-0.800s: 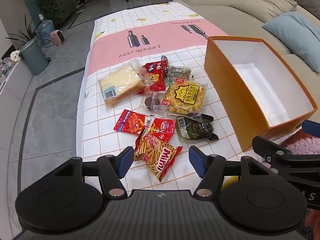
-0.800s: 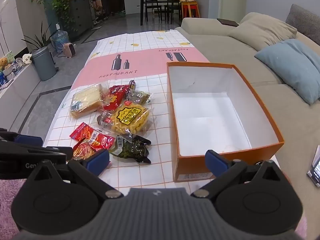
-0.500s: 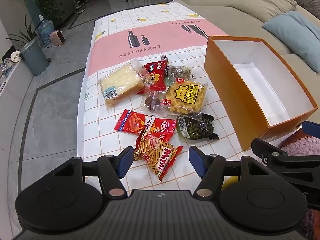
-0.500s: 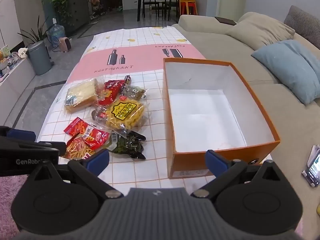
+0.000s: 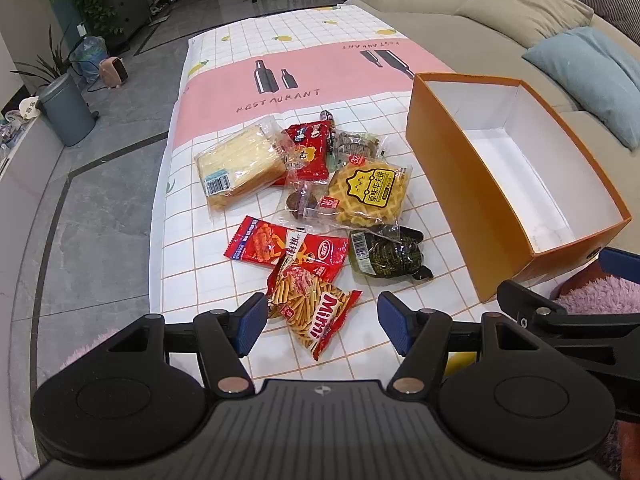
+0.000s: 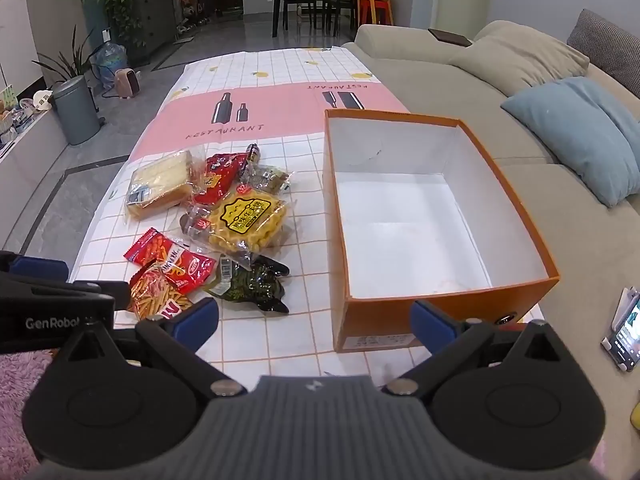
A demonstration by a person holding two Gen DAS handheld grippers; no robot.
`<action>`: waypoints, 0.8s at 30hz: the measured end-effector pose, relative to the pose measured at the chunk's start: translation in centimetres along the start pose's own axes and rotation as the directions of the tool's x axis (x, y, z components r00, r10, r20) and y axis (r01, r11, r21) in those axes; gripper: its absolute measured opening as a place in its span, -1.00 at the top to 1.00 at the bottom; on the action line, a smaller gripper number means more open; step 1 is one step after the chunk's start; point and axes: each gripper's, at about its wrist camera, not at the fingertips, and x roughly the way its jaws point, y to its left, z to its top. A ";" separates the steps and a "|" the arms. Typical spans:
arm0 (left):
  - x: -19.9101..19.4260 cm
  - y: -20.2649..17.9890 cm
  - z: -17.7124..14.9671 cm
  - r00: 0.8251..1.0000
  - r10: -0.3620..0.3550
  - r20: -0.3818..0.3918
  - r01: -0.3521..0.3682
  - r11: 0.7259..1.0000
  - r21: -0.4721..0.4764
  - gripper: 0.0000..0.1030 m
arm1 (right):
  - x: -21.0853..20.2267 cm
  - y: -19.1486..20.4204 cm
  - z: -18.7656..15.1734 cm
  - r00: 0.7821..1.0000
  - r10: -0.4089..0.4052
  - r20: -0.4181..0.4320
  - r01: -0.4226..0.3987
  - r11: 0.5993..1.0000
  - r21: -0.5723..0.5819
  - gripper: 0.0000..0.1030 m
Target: Organize snacks
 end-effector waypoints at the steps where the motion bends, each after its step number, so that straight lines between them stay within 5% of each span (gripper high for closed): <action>1: -0.1 0.0 0.0 1.000 0.001 0.001 -0.001 1.000 0.002 -0.45 | 0.0 0.0 0.0 1.000 -0.001 -0.001 0.001 1.000 0.000 -0.93; 24: -0.3 0.0 0.1 1.000 0.000 -0.008 0.000 1.000 -0.008 -0.42 | 0.1 0.1 0.0 1.000 -0.012 -0.005 0.012 1.000 -0.008 -0.93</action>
